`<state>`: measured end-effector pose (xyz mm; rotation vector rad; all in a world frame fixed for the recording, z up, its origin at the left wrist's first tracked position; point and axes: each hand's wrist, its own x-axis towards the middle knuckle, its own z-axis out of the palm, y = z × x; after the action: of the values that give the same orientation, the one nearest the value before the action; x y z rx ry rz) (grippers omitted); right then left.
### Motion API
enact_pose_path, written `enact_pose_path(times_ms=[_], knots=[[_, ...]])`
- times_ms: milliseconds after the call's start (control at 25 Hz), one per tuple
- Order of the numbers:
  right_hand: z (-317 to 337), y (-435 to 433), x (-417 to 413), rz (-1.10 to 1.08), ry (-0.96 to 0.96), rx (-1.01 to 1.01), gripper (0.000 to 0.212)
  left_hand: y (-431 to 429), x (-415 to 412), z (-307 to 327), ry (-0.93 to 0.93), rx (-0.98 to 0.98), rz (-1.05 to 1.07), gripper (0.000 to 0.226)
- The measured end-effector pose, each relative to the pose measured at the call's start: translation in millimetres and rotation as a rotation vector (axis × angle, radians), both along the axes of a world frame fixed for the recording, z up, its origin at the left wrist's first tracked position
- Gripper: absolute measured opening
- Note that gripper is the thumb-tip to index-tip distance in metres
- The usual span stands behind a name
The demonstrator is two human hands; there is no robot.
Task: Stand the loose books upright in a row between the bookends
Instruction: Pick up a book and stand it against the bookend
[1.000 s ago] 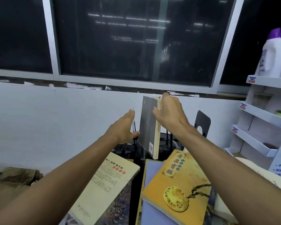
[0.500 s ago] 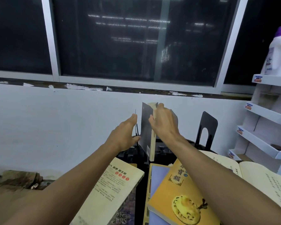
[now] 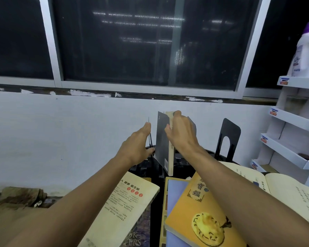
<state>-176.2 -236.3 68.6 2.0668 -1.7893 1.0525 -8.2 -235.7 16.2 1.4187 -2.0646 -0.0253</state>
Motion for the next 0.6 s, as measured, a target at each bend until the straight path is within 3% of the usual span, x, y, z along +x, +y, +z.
enact_pose_path(times_ms=[320, 600], knots=[[-12, -7, 4, 0.045, -0.087, -0.020, 0.028, 1, -2, -1, -0.006, -0.022, 0.000, 0.060], [-32, -10, 10, 0.233, -0.222, 0.008, 0.021, 3, 0, 0, 0.020, -0.035, -0.038, 0.065]])
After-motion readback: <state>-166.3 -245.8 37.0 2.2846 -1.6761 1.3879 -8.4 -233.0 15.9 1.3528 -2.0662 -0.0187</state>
